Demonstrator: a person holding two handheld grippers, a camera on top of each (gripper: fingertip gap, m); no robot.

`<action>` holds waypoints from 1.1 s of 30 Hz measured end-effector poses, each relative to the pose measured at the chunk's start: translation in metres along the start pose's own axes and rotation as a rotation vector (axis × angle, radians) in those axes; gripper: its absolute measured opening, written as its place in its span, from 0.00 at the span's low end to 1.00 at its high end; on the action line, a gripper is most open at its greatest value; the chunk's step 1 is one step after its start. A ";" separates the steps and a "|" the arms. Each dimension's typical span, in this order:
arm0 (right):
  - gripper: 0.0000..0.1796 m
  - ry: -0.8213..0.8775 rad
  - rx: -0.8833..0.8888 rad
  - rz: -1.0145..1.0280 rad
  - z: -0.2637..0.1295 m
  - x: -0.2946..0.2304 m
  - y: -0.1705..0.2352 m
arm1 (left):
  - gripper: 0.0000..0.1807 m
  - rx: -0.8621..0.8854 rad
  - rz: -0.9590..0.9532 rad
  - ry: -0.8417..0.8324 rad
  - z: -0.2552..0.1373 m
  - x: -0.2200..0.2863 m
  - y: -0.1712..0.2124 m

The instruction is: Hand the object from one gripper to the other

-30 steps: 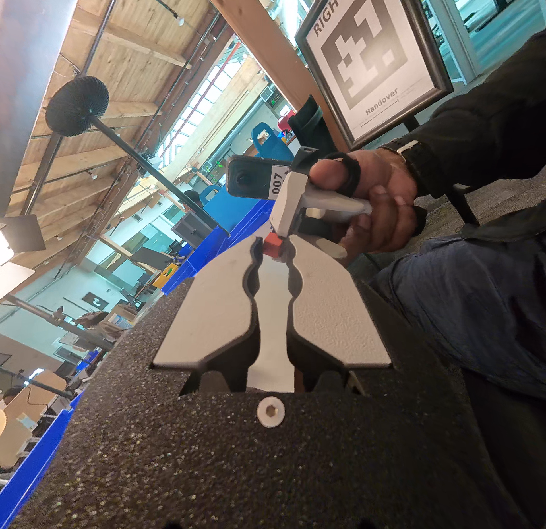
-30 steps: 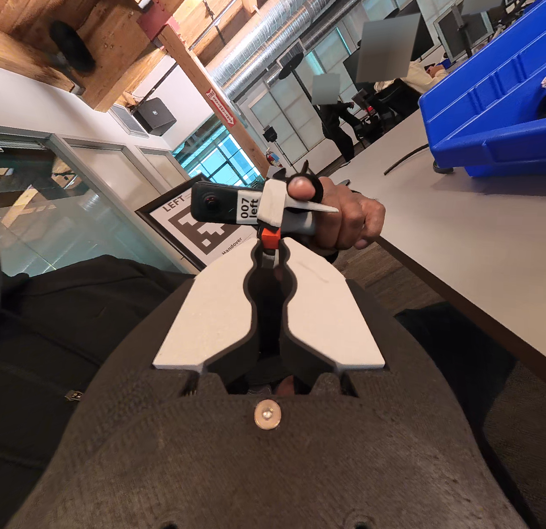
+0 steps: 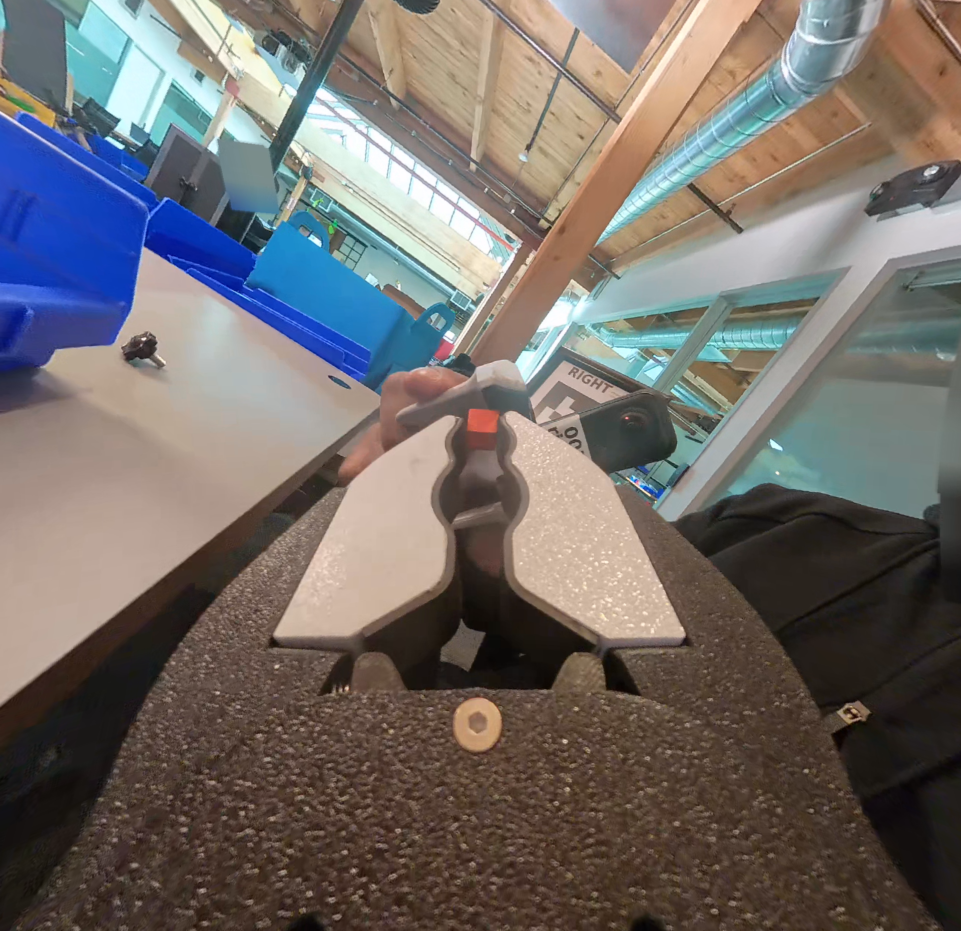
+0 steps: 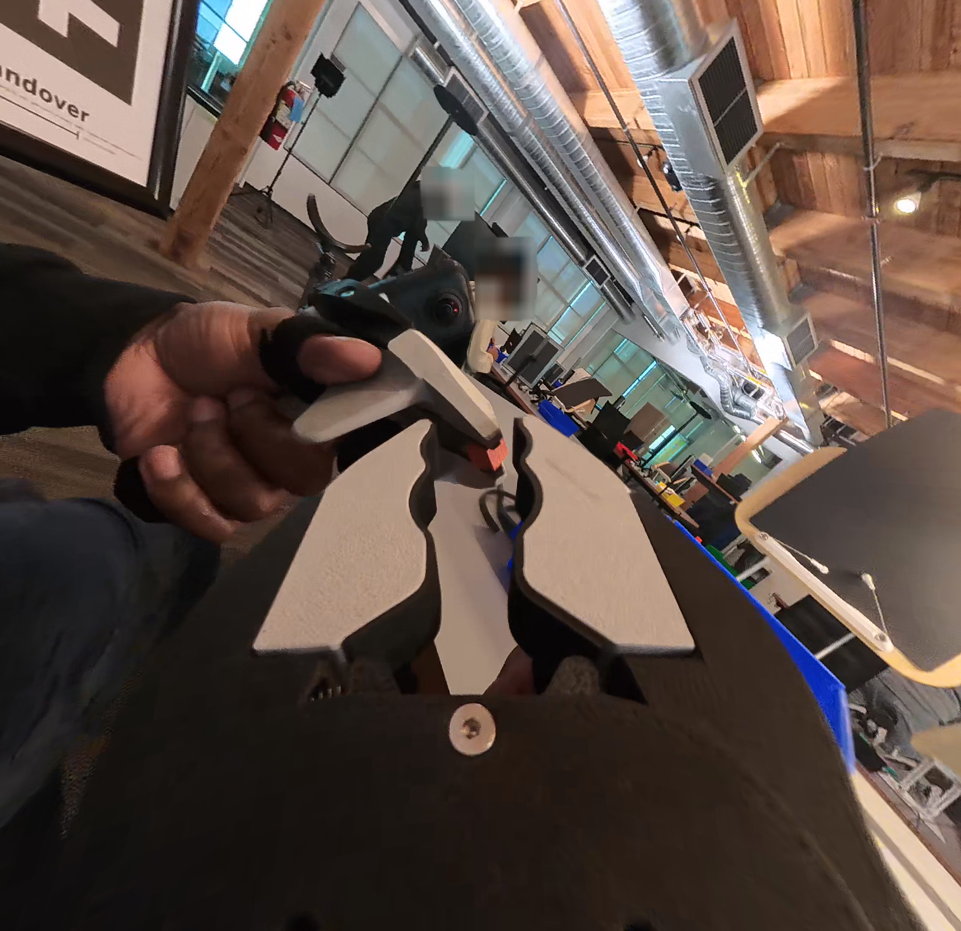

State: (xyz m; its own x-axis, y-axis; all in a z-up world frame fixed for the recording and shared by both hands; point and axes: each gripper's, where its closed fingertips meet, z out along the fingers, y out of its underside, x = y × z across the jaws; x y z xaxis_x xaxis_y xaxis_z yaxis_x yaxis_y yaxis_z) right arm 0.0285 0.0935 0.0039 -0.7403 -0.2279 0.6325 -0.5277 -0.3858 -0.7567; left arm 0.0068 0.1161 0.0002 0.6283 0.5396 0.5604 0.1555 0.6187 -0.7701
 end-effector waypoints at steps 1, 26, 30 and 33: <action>0.14 -0.011 0.004 -0.005 0.004 -0.002 0.000 | 0.06 0.006 -0.002 -0.008 -0.003 0.002 0.000; 0.07 0.024 -0.055 0.093 0.011 0.006 0.008 | 0.25 -0.096 0.355 -0.434 -0.042 -0.006 -0.024; 0.07 0.132 -0.179 -0.096 0.006 0.011 0.016 | 0.25 -0.221 0.272 -0.477 -0.021 -0.007 -0.011; 0.07 0.195 -0.256 -0.208 0.000 0.014 0.019 | 0.24 -0.319 0.337 -0.547 -0.010 -0.009 -0.004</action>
State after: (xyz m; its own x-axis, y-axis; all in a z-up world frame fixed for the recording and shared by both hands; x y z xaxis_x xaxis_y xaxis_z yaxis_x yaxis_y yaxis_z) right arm 0.0081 0.0825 -0.0013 -0.6589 0.0154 0.7520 -0.7436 -0.1641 -0.6482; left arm 0.0076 0.1028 -0.0049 0.2221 0.9327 0.2842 0.2884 0.2156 -0.9329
